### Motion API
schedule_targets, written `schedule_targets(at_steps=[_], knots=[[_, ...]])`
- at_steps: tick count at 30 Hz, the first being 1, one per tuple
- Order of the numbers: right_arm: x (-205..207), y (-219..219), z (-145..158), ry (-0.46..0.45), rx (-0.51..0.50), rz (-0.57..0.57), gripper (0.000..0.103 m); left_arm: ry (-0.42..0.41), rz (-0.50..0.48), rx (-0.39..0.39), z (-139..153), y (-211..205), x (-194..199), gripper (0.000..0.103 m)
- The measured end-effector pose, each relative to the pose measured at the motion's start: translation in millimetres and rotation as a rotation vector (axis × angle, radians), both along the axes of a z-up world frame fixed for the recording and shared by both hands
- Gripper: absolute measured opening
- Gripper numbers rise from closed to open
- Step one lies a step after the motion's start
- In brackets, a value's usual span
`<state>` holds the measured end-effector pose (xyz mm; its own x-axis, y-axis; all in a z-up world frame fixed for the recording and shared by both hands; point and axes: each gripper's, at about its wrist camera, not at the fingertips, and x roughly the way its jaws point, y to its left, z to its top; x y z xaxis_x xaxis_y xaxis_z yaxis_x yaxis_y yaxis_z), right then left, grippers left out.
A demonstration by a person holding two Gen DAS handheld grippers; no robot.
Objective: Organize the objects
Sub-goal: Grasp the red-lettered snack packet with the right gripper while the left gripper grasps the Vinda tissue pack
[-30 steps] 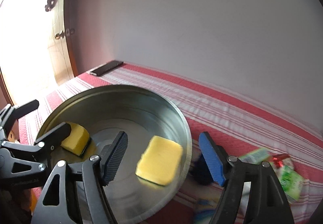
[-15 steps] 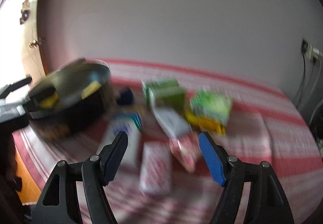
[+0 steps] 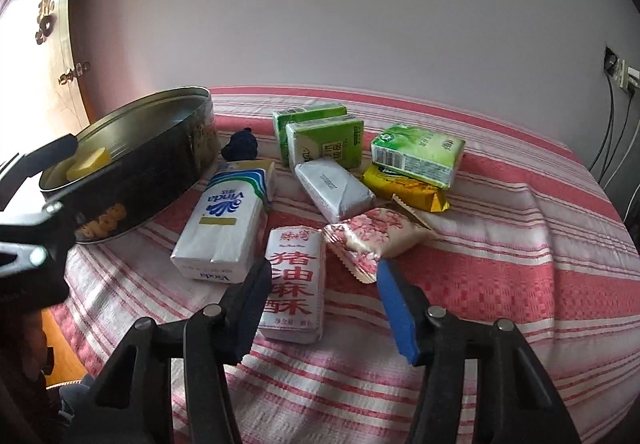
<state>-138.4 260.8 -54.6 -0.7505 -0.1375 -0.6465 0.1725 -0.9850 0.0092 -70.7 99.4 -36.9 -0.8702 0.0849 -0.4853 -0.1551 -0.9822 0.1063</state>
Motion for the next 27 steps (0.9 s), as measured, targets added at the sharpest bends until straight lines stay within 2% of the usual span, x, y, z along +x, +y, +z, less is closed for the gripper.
schedule_targets(at_steps=[4, 6, 10, 14, 23, 27], knots=[[-2.1, -7.7, -10.7, -0.041, 0.042, 0.013, 0.058, -0.005, -0.007, 0.012, -0.7, 0.2, 1.3, 0.103], [-5.8, -6.2, -16.1, -0.064, 0.032, 0.007, 0.057, -0.007, -0.012, 0.012, -1.3, 1.6, 2.0, 0.103], [-8.0, -4.8, -15.7, -0.07, 0.011, 0.014, 0.037, -0.013, -0.026, 0.012, -2.9, 6.7, 3.0, 0.103], [-6.7, 4.5, -14.6, -0.051, -0.051, 0.012, 0.037, -0.009, -0.038, 0.005, -3.4, 15.4, 5.4, 0.103], [-18.4, 27.7, 1.2, 0.031, -0.055, -0.088, 0.037, -0.02, -0.074, -0.048, -9.8, 44.3, 0.0, 0.103], [-19.0, 35.8, 8.4, 0.074, -0.039, -0.127, 0.037, -0.058, -0.092, -0.04, -12.8, 53.4, -9.3, 0.103]])
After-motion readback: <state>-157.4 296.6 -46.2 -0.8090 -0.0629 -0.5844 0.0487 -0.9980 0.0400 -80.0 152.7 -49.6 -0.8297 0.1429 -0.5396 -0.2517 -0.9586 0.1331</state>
